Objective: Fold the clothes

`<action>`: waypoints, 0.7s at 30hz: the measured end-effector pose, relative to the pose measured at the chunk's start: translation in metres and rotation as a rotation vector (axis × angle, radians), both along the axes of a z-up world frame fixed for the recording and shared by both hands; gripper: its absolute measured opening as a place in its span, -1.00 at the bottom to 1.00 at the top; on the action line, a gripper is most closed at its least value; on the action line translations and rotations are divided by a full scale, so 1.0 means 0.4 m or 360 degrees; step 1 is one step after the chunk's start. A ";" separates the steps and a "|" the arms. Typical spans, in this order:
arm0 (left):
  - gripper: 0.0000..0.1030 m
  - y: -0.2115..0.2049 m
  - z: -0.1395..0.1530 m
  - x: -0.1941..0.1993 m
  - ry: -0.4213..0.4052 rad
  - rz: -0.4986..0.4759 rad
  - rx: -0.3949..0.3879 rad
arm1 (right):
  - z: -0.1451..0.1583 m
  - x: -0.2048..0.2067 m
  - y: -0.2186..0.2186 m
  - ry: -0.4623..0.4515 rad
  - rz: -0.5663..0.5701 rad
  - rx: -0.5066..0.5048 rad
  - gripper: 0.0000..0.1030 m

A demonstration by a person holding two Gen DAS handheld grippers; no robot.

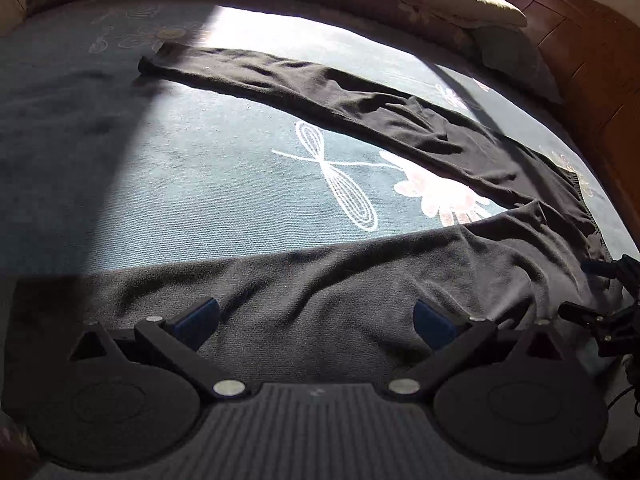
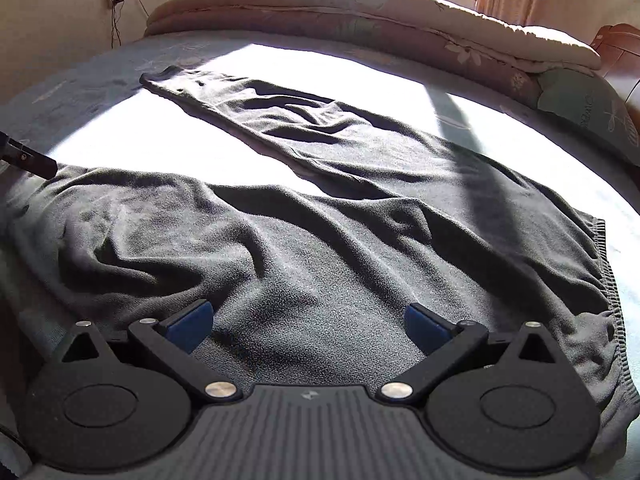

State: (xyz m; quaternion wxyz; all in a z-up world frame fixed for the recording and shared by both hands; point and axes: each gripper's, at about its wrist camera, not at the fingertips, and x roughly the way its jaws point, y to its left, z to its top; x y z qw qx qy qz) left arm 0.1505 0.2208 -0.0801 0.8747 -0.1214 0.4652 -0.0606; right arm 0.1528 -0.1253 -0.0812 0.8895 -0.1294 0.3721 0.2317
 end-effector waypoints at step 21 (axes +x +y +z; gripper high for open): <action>0.99 0.096 -0.067 -0.117 -0.0024 0.0269 -0.0099 | -0.054 0.097 0.221 -0.0023 0.0304 -0.0179 1.00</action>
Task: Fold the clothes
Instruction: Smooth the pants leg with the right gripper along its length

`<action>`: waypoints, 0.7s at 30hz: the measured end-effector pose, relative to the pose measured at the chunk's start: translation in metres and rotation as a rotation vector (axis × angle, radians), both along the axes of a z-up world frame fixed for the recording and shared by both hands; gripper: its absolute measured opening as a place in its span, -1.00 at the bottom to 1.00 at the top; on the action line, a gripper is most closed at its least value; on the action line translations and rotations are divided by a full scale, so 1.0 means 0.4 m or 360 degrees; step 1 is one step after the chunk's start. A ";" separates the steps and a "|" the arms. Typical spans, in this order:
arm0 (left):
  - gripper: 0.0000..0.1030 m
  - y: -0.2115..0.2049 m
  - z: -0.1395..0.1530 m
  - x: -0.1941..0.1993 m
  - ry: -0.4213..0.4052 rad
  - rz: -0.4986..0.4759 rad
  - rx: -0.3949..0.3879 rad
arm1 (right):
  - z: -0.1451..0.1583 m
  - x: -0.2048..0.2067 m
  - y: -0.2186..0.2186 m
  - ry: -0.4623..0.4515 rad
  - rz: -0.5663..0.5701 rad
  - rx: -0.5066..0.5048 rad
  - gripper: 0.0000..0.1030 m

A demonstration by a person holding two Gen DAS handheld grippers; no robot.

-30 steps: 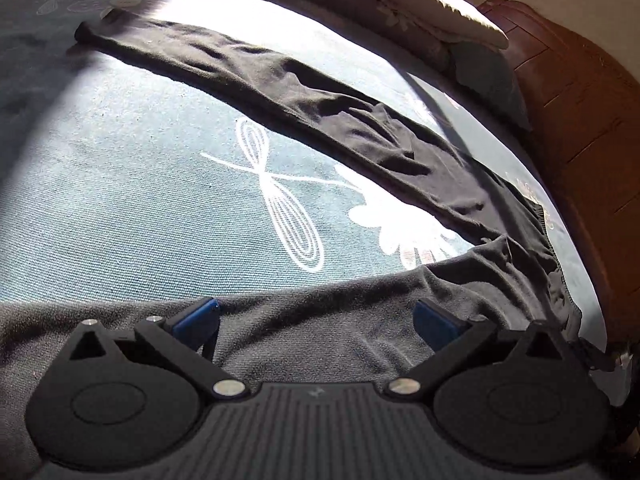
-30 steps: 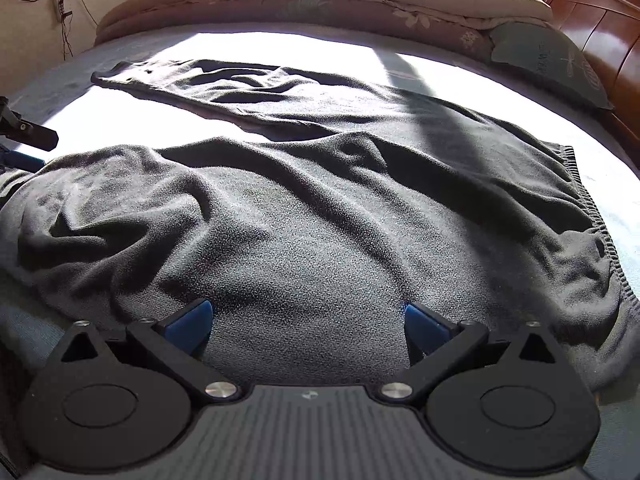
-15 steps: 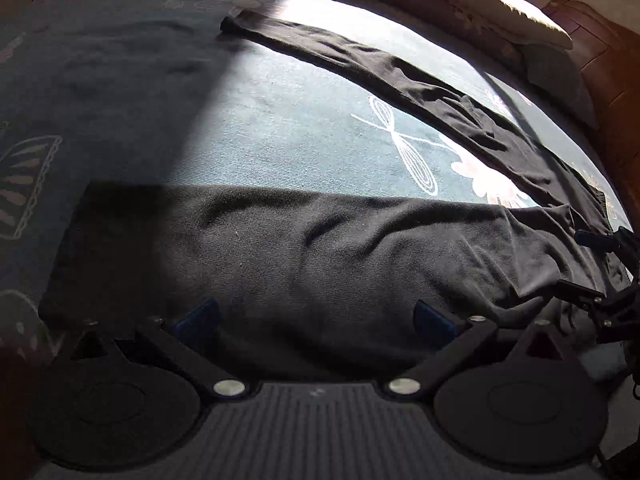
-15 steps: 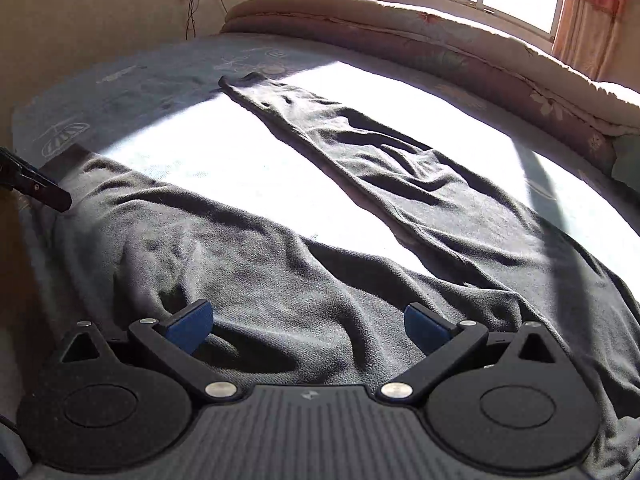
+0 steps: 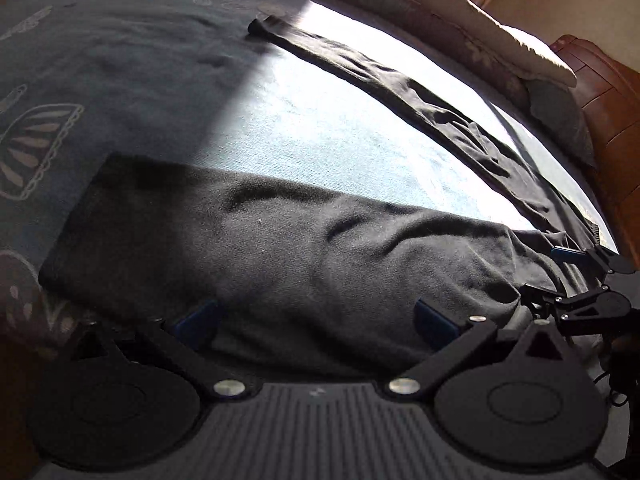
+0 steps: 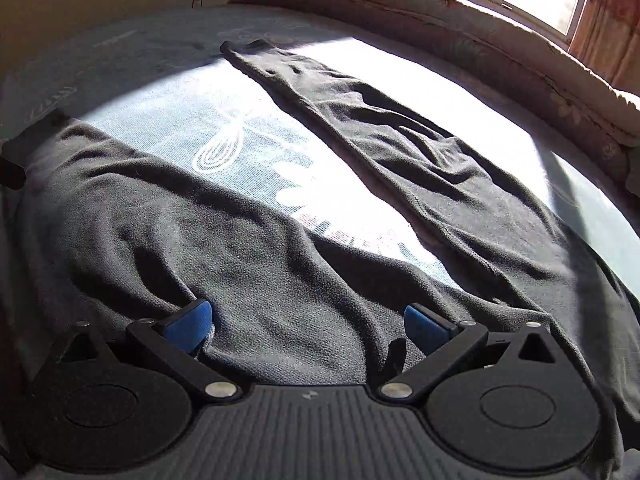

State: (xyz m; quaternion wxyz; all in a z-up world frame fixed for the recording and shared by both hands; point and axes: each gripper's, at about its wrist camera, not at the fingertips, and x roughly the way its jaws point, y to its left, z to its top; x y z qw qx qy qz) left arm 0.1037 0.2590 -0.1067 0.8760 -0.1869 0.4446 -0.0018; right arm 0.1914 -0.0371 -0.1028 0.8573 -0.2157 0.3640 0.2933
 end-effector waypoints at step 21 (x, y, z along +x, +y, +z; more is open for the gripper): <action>0.99 -0.036 0.003 -0.018 -0.0019 0.0037 -0.0014 | 0.011 -0.073 0.013 0.0123 0.0108 0.0137 1.00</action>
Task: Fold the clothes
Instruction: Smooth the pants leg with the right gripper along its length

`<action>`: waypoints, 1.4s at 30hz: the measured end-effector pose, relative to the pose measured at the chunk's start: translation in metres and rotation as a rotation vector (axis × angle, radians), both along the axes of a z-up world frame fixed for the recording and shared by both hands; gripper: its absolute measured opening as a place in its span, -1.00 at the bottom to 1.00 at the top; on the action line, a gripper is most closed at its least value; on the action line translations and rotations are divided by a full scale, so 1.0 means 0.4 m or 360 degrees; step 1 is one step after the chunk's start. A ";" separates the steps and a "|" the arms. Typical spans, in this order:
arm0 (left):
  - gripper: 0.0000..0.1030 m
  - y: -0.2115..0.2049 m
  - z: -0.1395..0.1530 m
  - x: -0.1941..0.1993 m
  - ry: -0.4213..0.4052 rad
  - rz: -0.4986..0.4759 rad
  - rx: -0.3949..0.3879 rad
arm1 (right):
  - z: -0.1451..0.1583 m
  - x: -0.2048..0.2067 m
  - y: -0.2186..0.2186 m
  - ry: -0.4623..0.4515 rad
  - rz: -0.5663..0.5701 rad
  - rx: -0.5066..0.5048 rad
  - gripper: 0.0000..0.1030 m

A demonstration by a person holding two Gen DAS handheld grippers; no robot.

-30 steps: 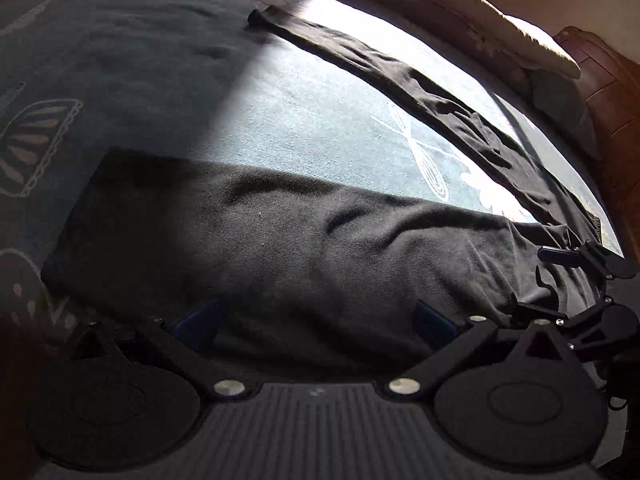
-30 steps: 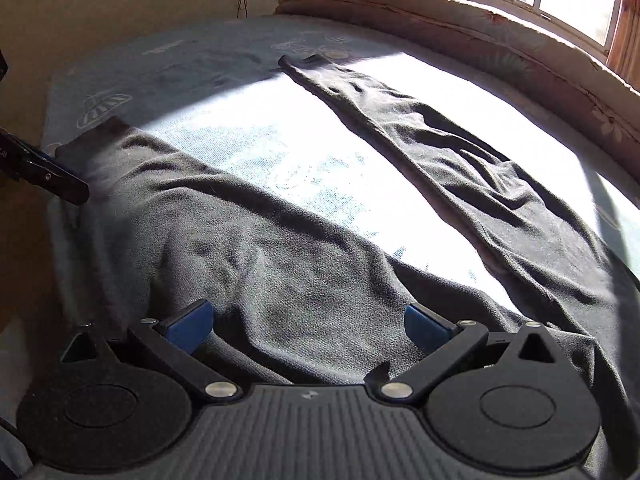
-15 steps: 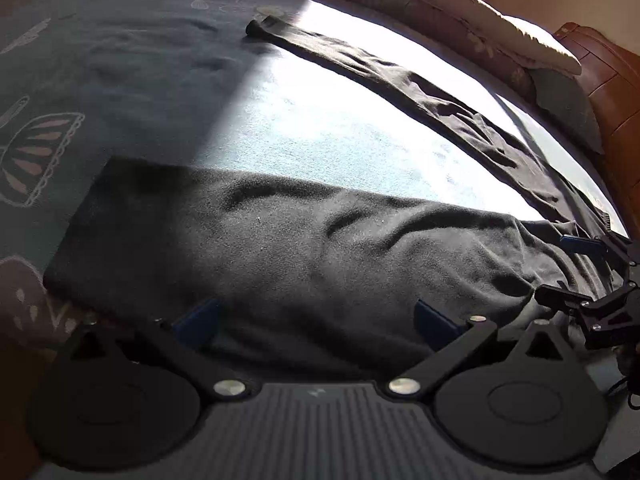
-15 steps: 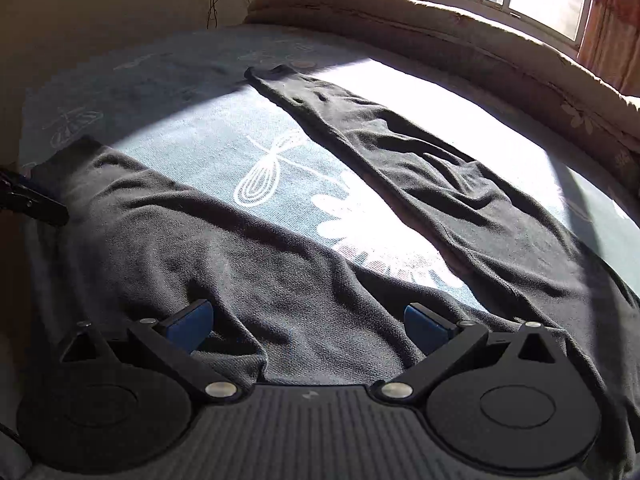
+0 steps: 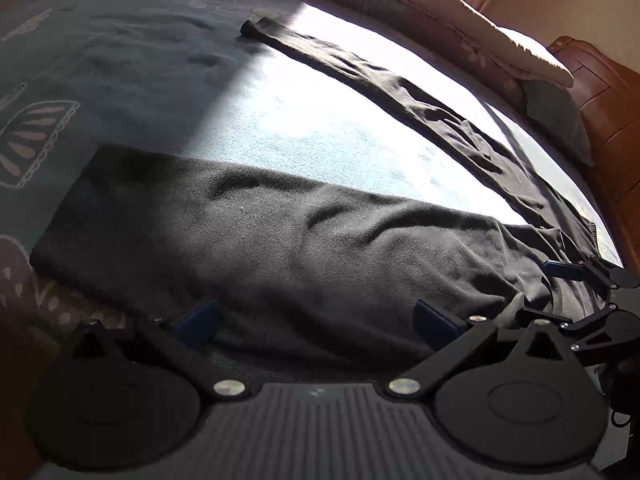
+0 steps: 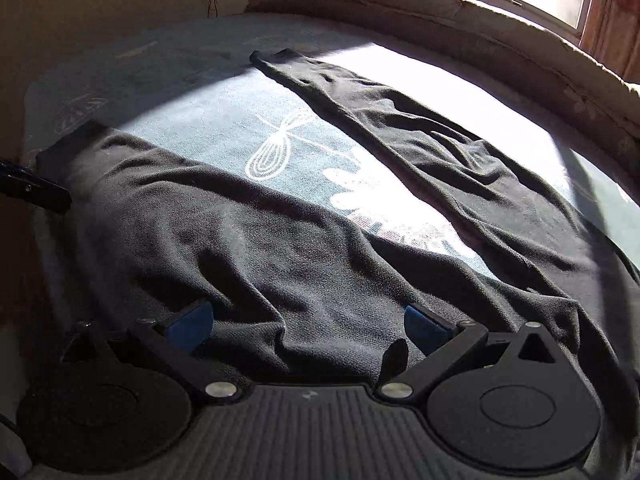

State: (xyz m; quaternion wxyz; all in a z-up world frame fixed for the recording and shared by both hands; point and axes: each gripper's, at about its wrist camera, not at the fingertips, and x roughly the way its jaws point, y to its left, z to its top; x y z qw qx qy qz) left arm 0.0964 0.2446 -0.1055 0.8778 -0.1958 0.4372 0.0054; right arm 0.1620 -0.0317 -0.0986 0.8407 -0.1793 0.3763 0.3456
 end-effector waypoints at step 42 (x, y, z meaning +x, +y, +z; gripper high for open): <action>0.99 -0.065 0.033 0.026 0.0041 -0.0079 0.0036 | -0.045 -0.085 -0.176 0.0040 -0.0364 0.0009 1.00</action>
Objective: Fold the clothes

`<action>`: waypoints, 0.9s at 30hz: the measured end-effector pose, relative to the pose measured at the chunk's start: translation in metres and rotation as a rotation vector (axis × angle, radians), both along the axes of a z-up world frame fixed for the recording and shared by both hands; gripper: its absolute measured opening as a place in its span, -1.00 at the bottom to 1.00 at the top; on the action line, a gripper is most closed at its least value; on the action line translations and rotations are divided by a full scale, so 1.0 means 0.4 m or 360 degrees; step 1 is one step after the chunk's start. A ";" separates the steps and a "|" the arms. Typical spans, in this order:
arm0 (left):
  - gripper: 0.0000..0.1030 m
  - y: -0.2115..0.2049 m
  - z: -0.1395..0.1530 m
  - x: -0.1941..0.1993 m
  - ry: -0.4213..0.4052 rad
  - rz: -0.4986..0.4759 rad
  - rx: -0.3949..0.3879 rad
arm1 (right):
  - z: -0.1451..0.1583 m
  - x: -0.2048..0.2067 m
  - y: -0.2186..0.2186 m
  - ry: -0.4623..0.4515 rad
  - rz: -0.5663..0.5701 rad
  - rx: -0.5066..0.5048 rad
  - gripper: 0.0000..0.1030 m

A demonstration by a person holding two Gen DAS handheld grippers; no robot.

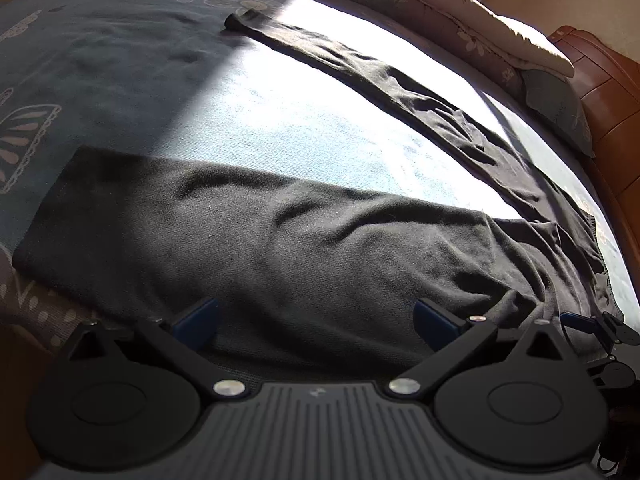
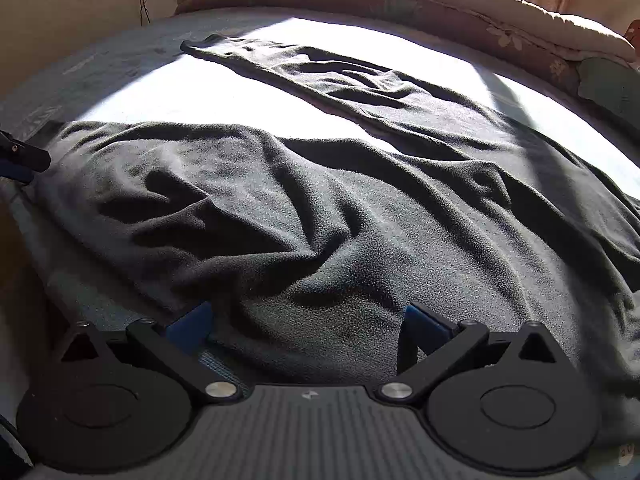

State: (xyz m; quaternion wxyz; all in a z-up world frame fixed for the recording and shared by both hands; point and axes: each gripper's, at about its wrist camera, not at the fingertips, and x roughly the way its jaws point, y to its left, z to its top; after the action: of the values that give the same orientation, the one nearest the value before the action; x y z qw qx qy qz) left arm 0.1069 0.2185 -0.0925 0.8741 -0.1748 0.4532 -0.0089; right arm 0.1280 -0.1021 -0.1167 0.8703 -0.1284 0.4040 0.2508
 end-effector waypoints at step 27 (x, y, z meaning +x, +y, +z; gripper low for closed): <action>0.99 -0.417 0.078 0.099 -0.0078 -0.0641 0.0125 | 0.007 -0.003 -0.252 0.0048 -0.0270 0.0193 1.00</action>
State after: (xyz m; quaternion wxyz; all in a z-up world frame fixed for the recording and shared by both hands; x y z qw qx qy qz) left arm 0.1465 0.0517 -0.0612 0.8715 -0.0463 0.4576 -0.1701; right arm 0.1270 -0.2029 -0.1139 0.8884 -0.0370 0.4105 0.2023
